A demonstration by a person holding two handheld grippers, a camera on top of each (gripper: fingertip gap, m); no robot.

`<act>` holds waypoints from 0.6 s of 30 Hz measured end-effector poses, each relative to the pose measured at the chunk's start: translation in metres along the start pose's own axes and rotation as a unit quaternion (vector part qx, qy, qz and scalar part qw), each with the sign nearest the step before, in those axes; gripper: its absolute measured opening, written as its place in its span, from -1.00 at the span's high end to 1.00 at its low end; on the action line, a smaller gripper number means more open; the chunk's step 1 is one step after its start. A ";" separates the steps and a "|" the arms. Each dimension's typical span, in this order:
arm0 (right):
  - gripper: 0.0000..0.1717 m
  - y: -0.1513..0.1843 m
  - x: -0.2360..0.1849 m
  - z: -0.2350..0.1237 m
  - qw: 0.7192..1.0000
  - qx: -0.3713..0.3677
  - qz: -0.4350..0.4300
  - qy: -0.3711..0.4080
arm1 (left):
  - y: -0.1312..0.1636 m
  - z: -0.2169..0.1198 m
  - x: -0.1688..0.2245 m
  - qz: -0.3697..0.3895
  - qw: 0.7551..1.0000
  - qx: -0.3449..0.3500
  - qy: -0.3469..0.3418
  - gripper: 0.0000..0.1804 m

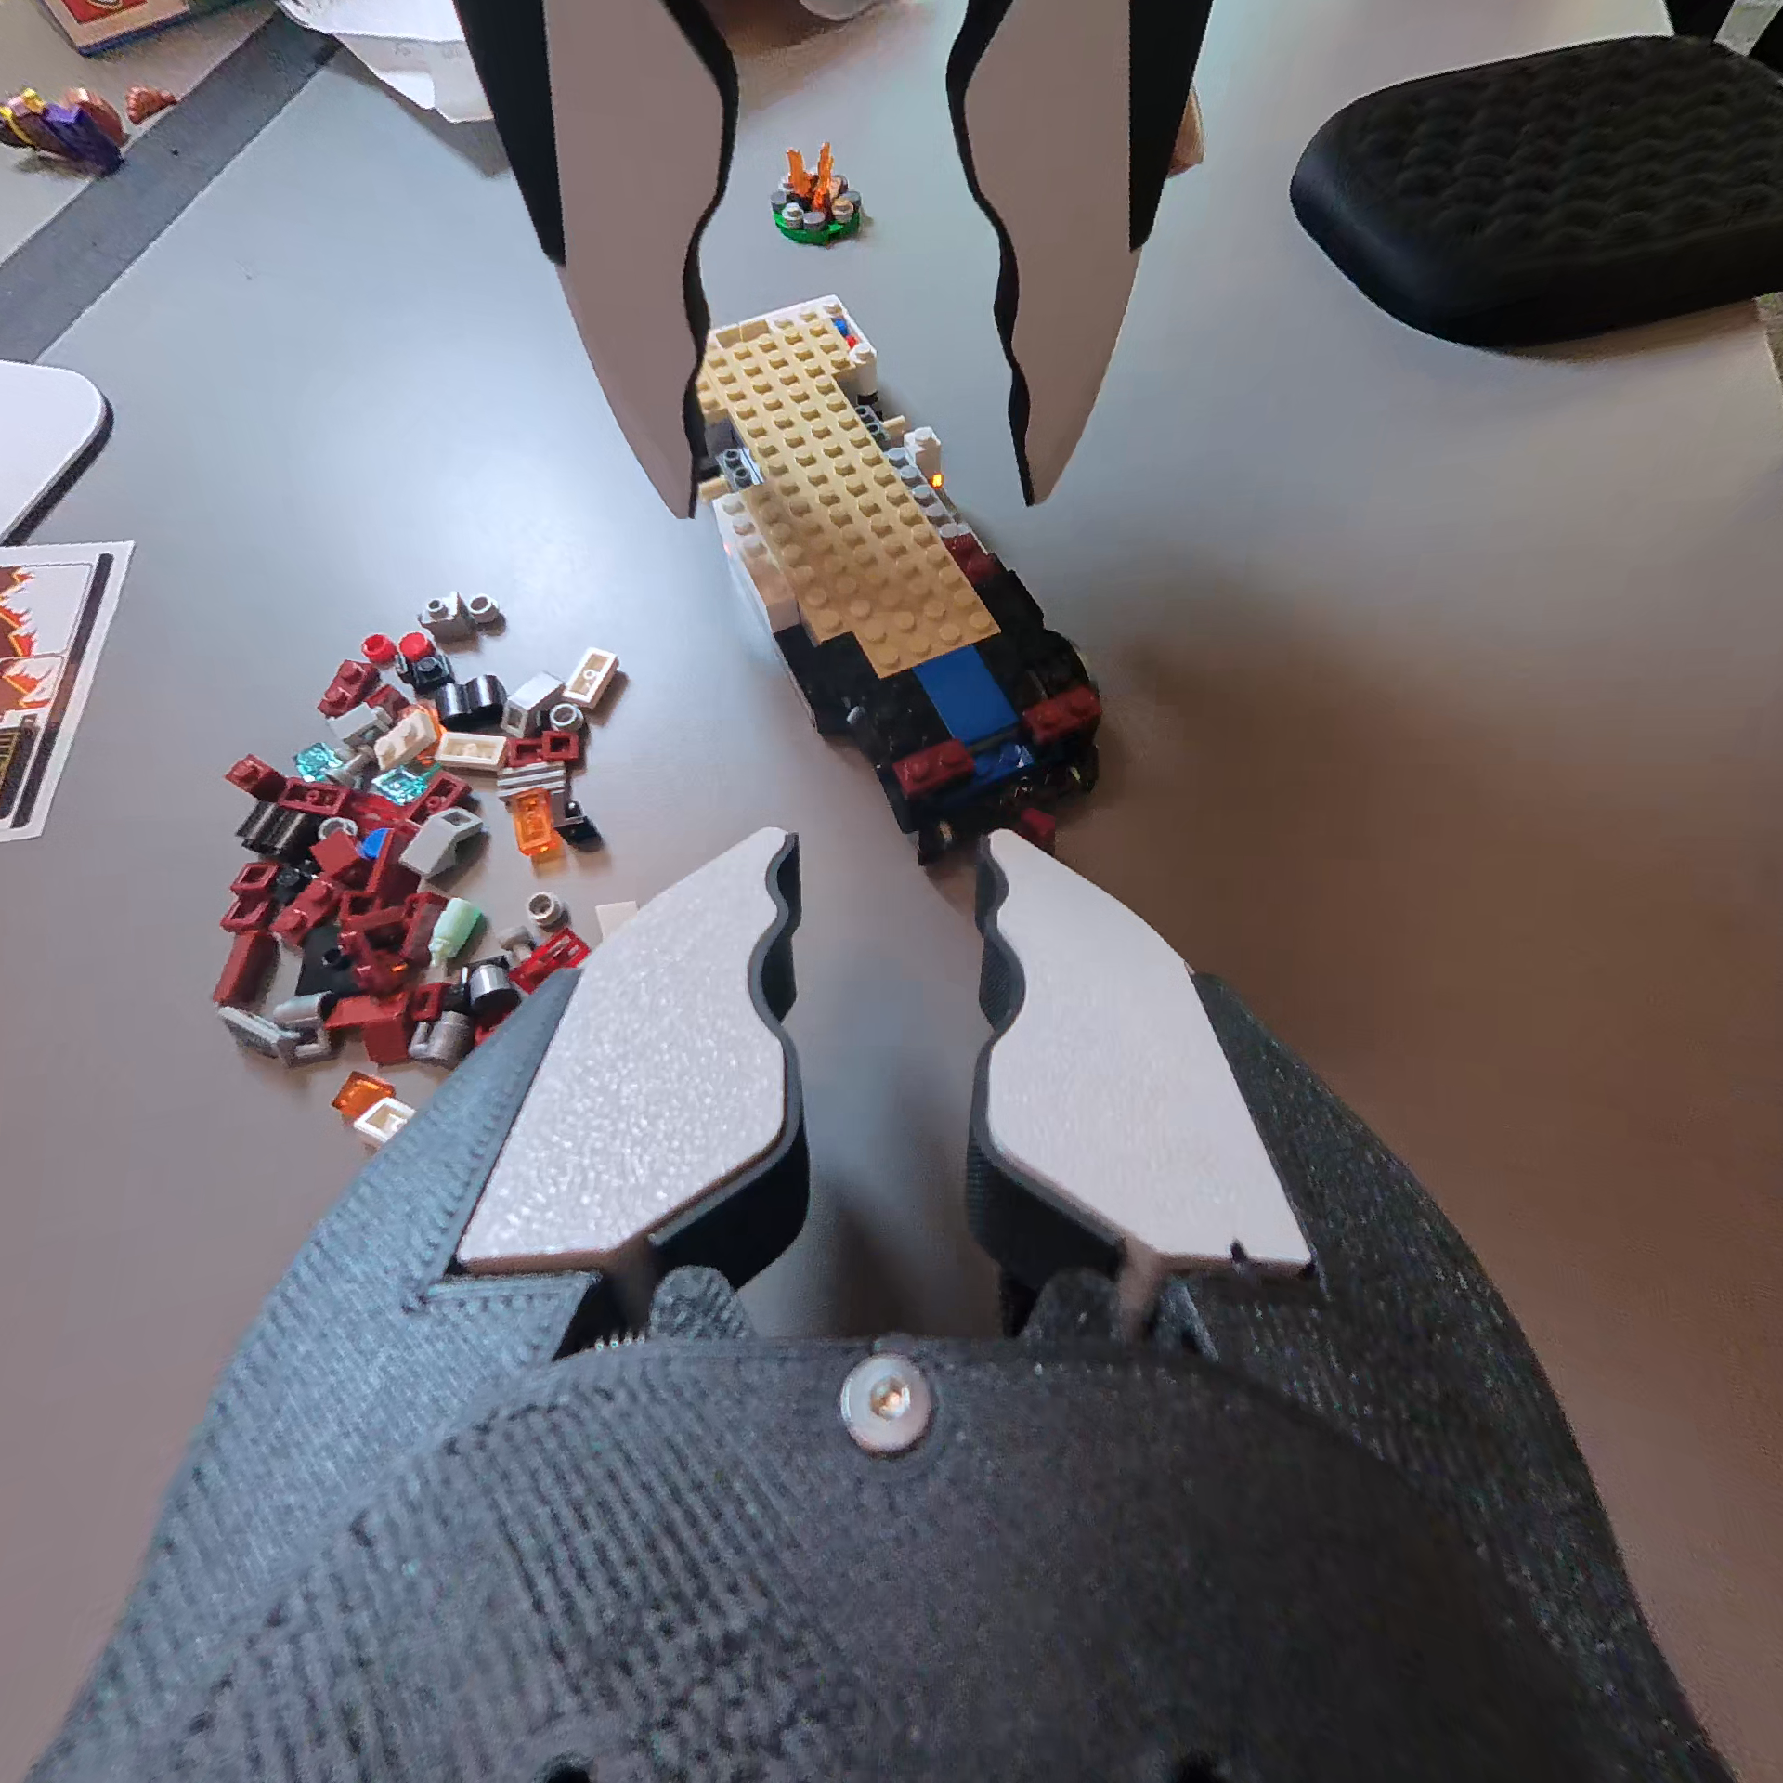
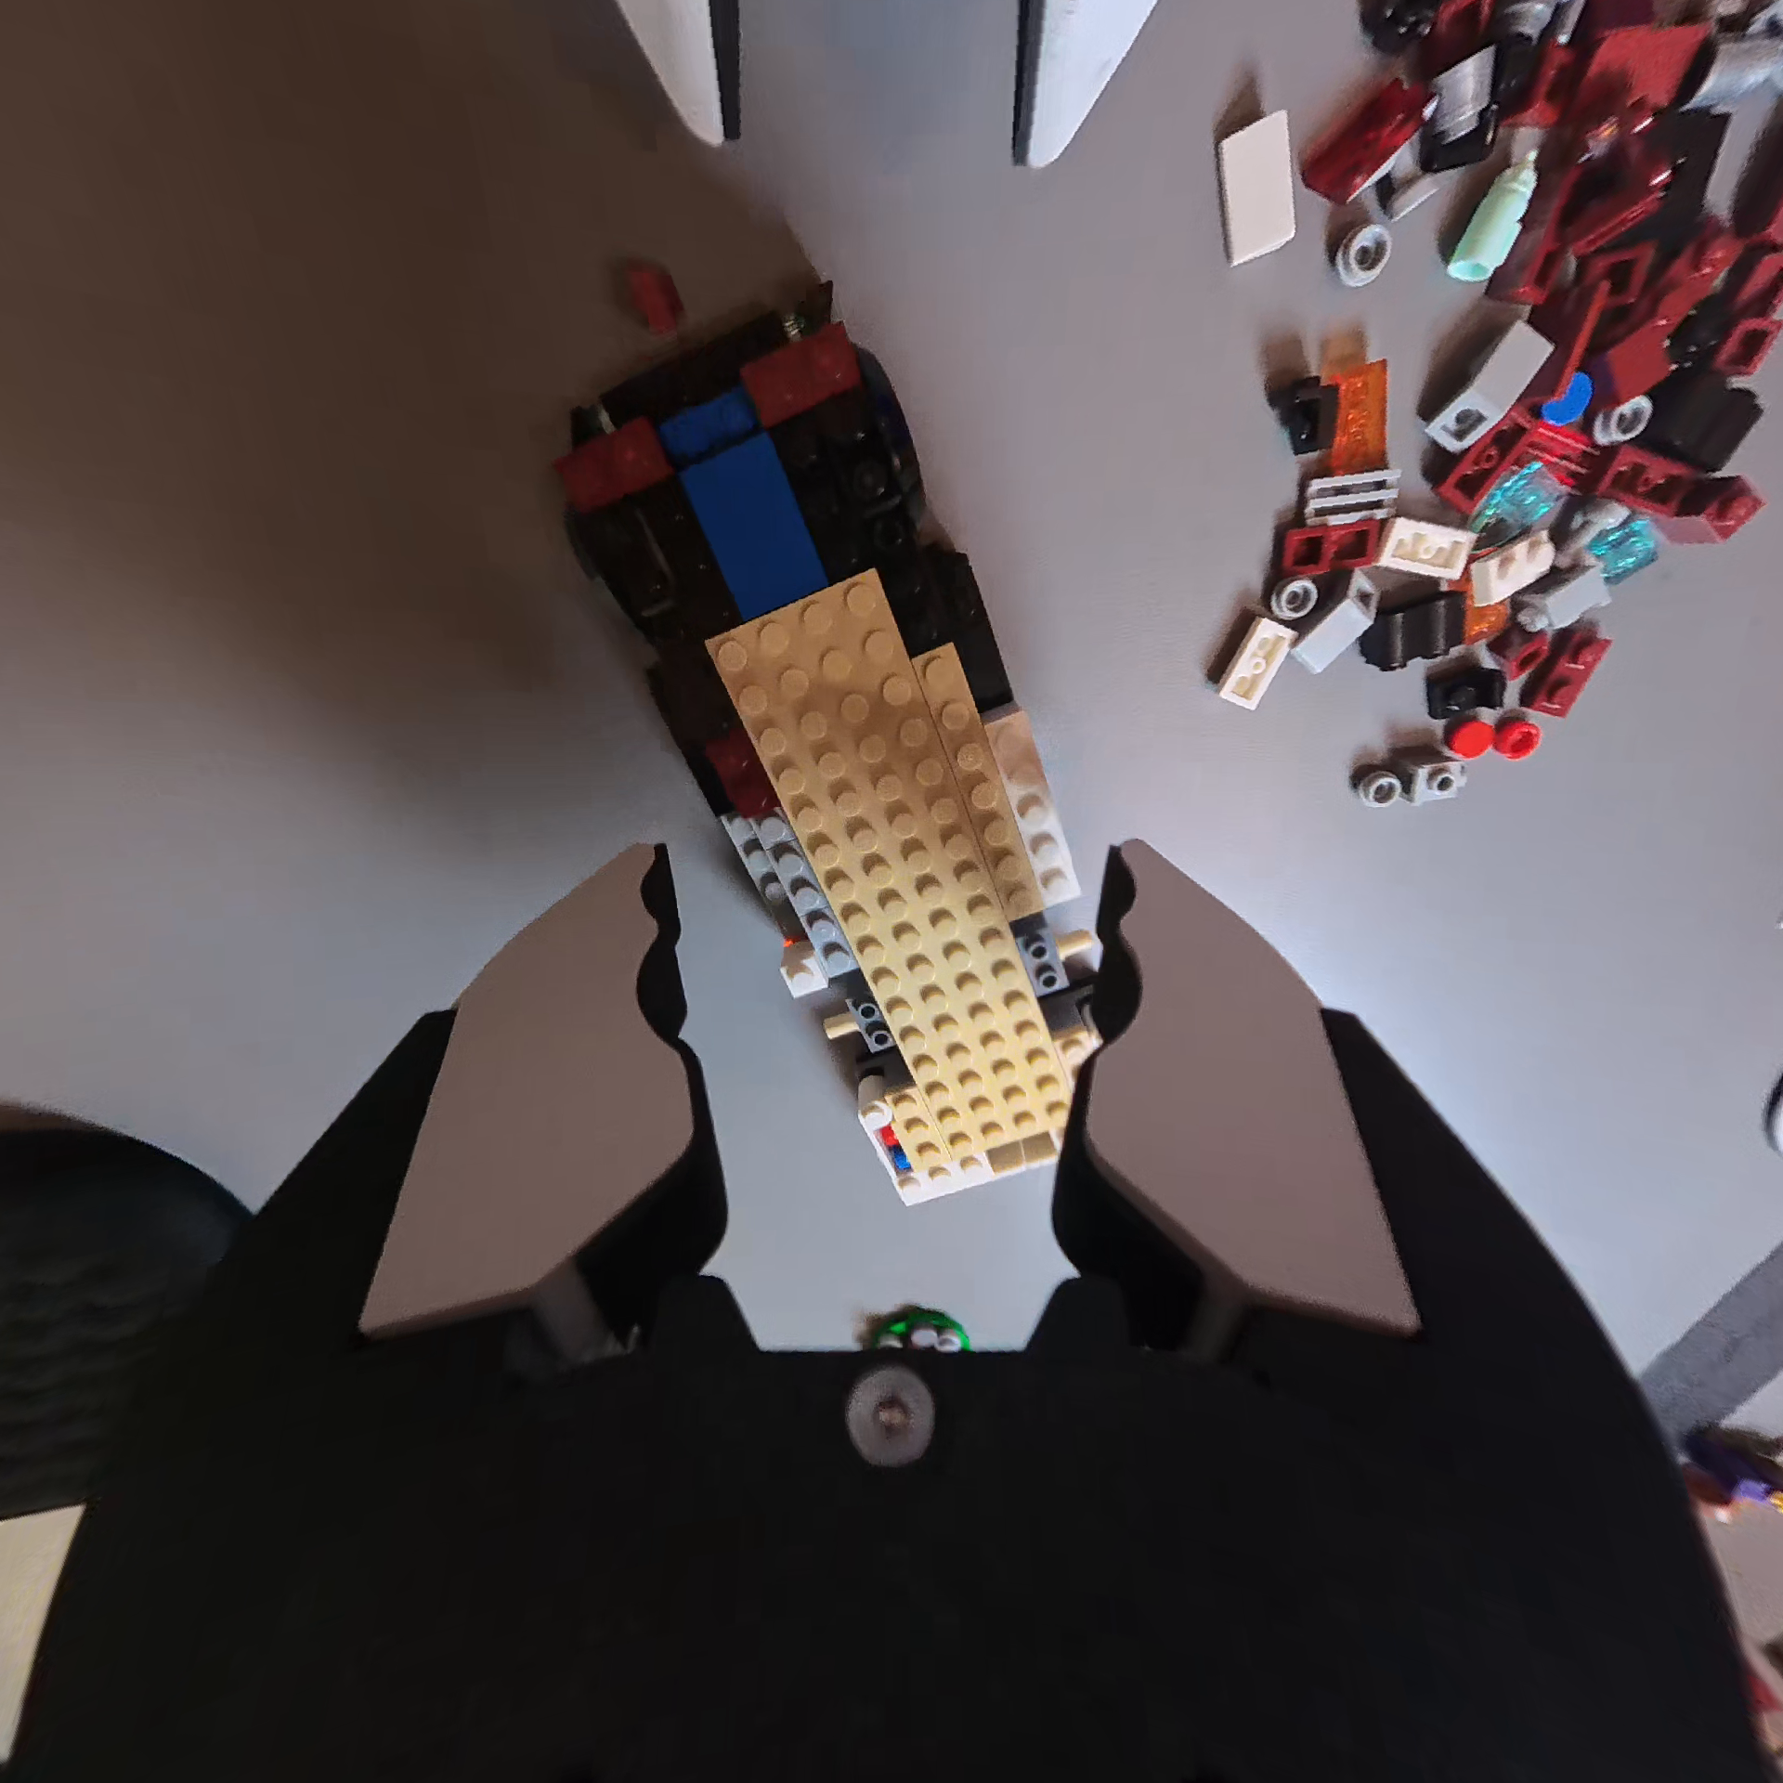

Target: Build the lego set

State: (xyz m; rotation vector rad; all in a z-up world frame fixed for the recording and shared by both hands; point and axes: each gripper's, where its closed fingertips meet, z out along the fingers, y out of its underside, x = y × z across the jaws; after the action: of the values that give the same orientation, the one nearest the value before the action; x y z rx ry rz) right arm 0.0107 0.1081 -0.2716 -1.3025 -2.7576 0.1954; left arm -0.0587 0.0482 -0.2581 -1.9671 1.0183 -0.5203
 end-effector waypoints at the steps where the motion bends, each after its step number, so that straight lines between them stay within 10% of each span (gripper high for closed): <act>1: 0.01 0.000 0.001 0.000 1.000 0.000 -0.015 0.006 | 0.000 -0.001 0.000 0.002 1.000 0.000 0.002 0.61; 9: 0.03 0.008 -0.001 0.015 0.997 -0.034 -0.074 0.001 | 0.009 -0.002 0.006 0.014 0.999 -0.028 0.019 0.62; 18: 0.17 0.009 -0.008 0.015 0.998 -0.029 0.046 0.014 | 0.024 0.004 0.033 0.042 0.993 -0.092 0.058 0.70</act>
State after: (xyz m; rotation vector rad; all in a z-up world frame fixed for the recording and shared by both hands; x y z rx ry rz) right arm 0.0210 0.1064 -0.2881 -1.4370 -2.7015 0.1047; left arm -0.0479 0.0154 -0.2806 -2.0635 1.2551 -0.5155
